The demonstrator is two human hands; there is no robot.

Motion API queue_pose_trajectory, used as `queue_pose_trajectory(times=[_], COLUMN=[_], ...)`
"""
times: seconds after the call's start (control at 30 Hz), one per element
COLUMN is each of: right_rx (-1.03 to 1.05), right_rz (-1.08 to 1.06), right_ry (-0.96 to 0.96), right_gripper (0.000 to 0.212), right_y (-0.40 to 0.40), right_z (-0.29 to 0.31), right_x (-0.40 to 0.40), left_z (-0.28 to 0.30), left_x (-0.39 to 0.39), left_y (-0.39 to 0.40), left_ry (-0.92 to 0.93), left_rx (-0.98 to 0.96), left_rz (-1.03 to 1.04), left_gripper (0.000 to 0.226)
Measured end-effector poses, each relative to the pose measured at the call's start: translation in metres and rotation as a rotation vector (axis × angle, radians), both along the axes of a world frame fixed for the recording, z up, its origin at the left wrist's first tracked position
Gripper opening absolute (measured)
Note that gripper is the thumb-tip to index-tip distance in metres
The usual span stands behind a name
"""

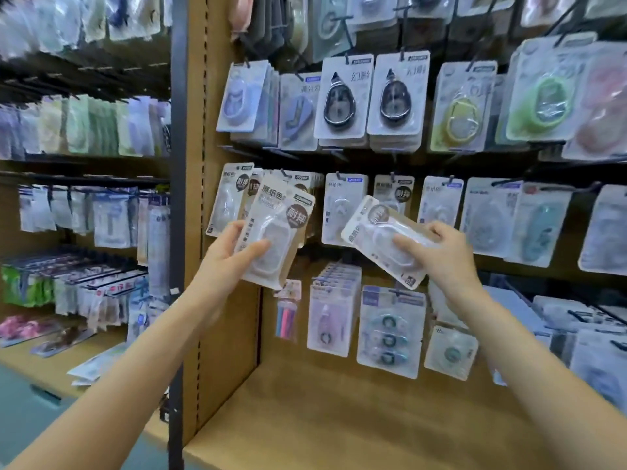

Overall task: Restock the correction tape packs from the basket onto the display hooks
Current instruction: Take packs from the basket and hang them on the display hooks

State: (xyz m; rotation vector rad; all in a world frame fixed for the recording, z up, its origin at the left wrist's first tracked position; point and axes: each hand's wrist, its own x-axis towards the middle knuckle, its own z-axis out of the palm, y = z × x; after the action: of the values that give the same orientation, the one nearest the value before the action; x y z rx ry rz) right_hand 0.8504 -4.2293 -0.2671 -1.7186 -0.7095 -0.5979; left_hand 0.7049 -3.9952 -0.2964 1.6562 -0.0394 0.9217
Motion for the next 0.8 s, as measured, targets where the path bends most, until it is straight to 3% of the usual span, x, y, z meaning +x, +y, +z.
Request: queue_pose_trajectory(times=[0.07, 0.1, 0.3, 0.4, 0.6, 0.8], right_rx=[0.233, 0.307, 0.526, 0.502, 0.369, 0.249], right_rz=[0.112, 0.134, 0.132, 0.069, -0.21, -0.323], right_ry=[0.218, 0.23, 0.111, 0.106, -0.273, -0.386], right_gripper=[0.023, 0.021, 0.021, 0.026, 0.032, 0.036], right_y=[-0.004, -0.004, 0.01, 0.02, 0.029, 0.026], right_z=[0.005, 0.005, 0.01, 0.012, 0.001, -0.007], right_x=[0.011, 0.015, 0.036, 0.053, 0.061, 0.075], left_z=[0.004, 0.006, 0.016, 0.015, 0.004, -0.004], left_x=[0.017, 0.027, 0.071, 0.085, 0.099, 0.101], left_y=[-0.009, -0.013, -0.03, -0.035, -0.033, -0.023], left_ry=[-0.005, -0.01, -0.005, 0.0, 0.036, 0.073], left_rx=[0.014, 0.012, -0.039, -0.057, -0.091, -0.119], left_rz=[-0.008, -0.015, -0.043, -0.063, -0.048, -0.029], left_gripper=[0.02, 0.019, 0.033, 0.031, 0.026, 0.026])
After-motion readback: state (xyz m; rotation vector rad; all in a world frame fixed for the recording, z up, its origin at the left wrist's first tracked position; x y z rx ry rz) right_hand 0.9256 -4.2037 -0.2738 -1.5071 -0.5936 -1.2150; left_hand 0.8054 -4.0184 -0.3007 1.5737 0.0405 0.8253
